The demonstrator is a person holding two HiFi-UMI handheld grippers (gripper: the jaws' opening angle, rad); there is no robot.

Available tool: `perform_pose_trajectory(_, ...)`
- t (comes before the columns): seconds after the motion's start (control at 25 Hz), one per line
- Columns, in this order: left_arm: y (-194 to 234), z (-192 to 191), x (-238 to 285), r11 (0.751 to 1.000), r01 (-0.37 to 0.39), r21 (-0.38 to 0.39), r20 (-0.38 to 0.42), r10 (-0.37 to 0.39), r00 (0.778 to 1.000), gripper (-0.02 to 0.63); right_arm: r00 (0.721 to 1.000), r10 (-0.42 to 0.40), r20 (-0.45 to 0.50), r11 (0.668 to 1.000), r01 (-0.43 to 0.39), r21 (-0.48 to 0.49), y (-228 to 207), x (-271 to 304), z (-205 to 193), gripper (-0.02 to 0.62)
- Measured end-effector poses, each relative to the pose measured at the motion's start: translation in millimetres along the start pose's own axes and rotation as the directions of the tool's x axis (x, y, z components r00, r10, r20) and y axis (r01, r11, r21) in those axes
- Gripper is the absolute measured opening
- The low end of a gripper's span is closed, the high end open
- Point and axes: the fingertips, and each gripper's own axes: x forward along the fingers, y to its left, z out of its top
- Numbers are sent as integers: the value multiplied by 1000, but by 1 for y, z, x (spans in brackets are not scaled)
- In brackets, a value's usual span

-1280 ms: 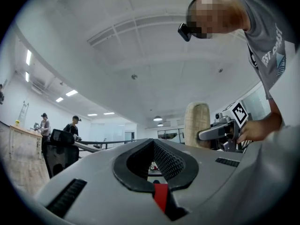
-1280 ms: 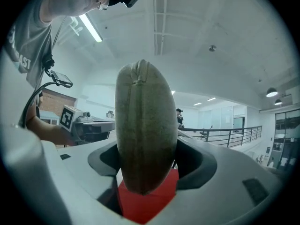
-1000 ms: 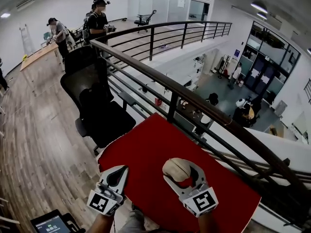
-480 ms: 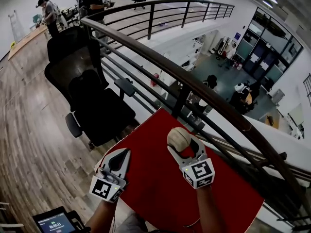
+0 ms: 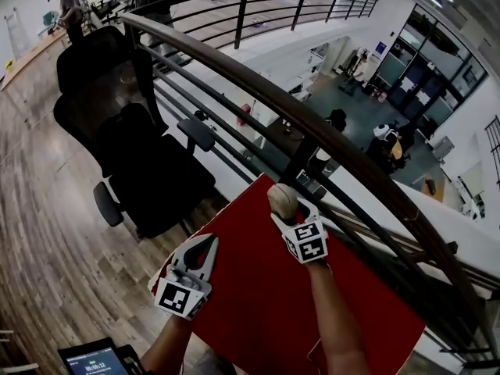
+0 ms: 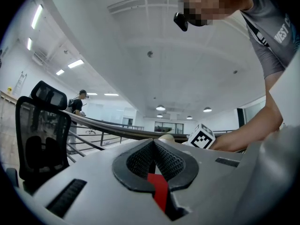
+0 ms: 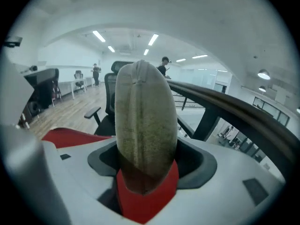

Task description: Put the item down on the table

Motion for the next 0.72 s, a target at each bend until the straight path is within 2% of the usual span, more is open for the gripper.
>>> perform_pose_trajectory(0.12,9,-17,4,1000,-1,-15,-33,0,999,0,987,-41,-157,990,19,-137,-7,38,-27,282)
perform_pose_trajectory(0.24,15,-24,4,1000,-4,-15,-50,3,999,0,940,-153,-304,943,46,-330,-17,62,-55,282)
perform_pose_trajectory(0.36,19,-27,3,1000,2,-20,-48,-3,999,0,876,-265,-403,859,25,-511,-24,79,-80,282)
perform_pose_trajectory(0.56,24,-28,0,1000,-10,-25,-48,9,999,0,769,-389,-507,697,-114,-708,-25,94,-115,282)
perform_pose_trajectory(0.64,25,-27,-1,1000,-11,-22,-49,10,999,0,748,-429,-506,632,-152,-760,-25,97,-121,282)
perform_pose_trajectory(0.72,26,-27,-1,1000,-16,-25,-51,14,999,0,737,-447,-507,585,-187,-789,-25,98,-121,282)
